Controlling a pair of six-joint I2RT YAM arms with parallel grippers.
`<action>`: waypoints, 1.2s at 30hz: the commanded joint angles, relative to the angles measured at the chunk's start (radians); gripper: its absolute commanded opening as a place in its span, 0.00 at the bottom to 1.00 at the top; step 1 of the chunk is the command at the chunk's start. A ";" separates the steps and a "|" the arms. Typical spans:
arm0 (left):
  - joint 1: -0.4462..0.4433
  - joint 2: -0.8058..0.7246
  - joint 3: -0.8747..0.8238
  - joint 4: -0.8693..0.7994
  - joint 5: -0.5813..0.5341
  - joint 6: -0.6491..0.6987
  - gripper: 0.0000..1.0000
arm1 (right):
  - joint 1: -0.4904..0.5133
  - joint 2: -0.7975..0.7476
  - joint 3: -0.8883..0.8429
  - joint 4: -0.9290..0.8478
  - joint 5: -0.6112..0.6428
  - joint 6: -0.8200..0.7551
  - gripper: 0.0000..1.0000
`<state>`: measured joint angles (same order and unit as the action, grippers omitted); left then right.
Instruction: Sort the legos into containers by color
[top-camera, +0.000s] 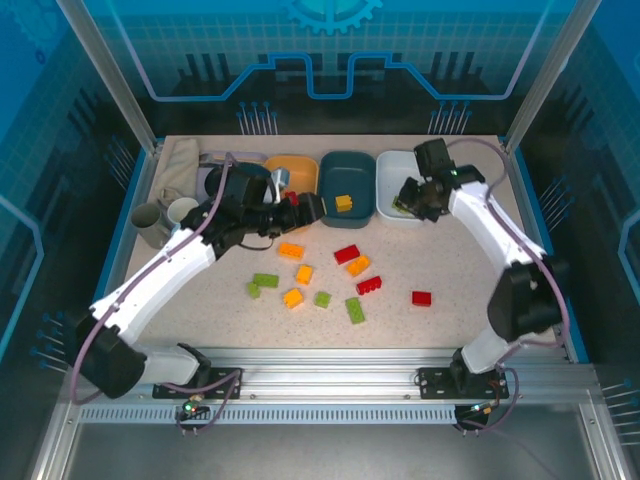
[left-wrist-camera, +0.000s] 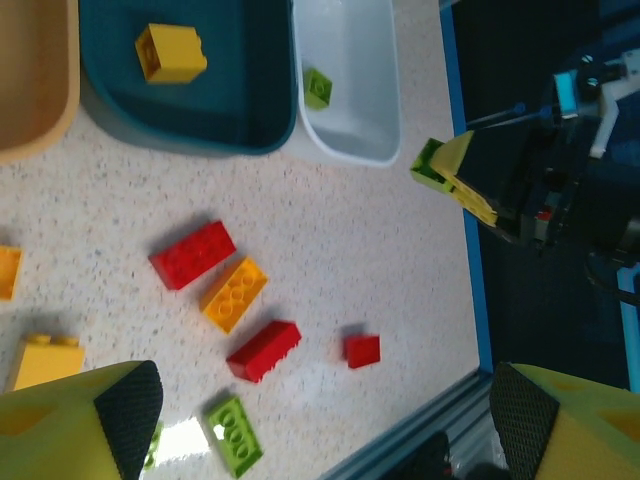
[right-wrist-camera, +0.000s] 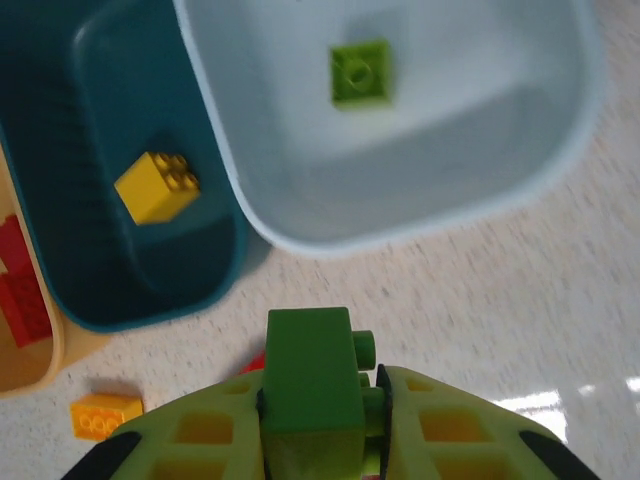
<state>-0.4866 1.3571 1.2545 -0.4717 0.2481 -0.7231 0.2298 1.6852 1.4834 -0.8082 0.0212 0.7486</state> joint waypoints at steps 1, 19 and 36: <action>0.026 0.084 0.110 -0.031 -0.013 0.033 0.89 | -0.037 0.164 0.131 -0.040 -0.117 -0.206 0.24; 0.048 0.295 0.226 -0.214 -0.146 -0.006 0.86 | -0.097 0.527 0.405 -0.180 -0.154 -0.189 0.50; 0.061 0.331 -0.048 -0.157 -0.220 -0.575 0.74 | 0.197 -0.096 -0.066 0.274 -0.079 -0.393 0.75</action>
<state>-0.4343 1.6642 1.2228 -0.6792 0.0608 -1.1477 0.3576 1.6886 1.5486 -0.7097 -0.0380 0.4397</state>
